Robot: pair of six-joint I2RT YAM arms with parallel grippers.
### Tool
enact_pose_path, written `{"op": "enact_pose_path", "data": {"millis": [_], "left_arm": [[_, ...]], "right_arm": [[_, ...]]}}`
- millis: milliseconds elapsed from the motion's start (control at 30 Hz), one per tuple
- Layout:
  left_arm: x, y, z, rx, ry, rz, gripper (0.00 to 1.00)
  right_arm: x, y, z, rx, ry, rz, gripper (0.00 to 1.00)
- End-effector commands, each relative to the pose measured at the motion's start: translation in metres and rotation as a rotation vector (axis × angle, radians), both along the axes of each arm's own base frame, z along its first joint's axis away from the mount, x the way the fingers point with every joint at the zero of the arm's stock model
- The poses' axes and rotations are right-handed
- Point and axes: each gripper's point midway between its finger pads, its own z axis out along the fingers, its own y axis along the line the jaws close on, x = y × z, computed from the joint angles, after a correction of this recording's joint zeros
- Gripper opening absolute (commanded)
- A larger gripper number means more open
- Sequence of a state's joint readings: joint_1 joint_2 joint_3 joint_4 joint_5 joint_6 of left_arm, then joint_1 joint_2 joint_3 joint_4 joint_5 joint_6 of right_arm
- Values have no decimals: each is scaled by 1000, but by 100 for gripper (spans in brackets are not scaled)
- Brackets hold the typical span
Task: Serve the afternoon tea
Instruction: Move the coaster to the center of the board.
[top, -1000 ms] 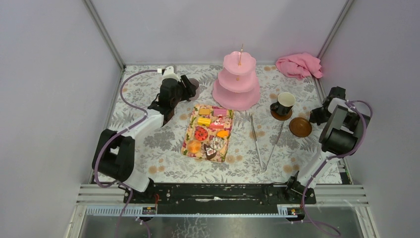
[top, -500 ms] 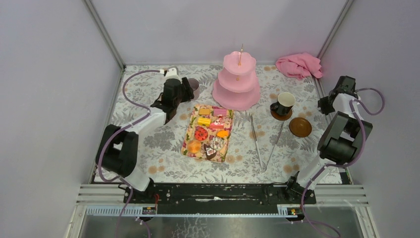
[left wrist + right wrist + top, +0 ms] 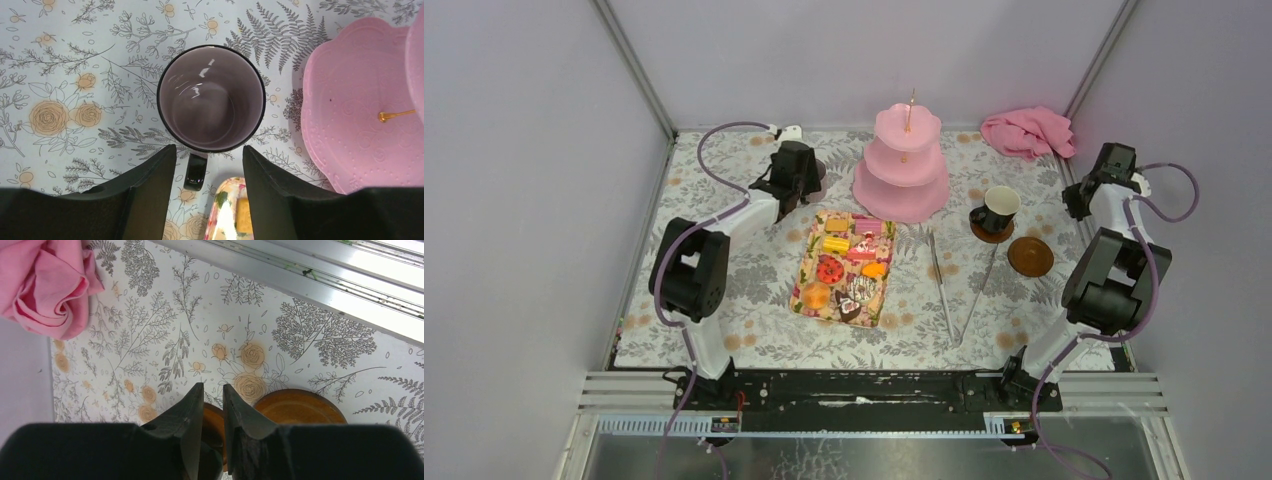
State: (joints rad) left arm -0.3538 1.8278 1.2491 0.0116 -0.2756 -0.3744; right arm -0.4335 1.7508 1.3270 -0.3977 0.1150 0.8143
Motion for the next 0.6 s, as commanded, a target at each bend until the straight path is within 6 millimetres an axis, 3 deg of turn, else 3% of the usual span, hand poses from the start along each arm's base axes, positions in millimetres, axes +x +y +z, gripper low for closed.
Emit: {"op": "enact_pose_path", "data": {"millis": [0,133,367,433,567], "left_arm": [[6,1,-8,55,45,5,58],[5,1,-14,68,92,11,58],[-2,6,-5,78,86,15,59],[-2,5,-8,77,98,11,59],[-2,3,-18,75,115,10,59]], "right_arm": [[12,-6,42,-57,-112,-13,28],[13,-4,46,-59,-132,-10,28],[15,-2,53,-56,-148,3,28],[15,0,50,-52,-145,2,28],[13,3,65,-61,-184,4,28]]}}
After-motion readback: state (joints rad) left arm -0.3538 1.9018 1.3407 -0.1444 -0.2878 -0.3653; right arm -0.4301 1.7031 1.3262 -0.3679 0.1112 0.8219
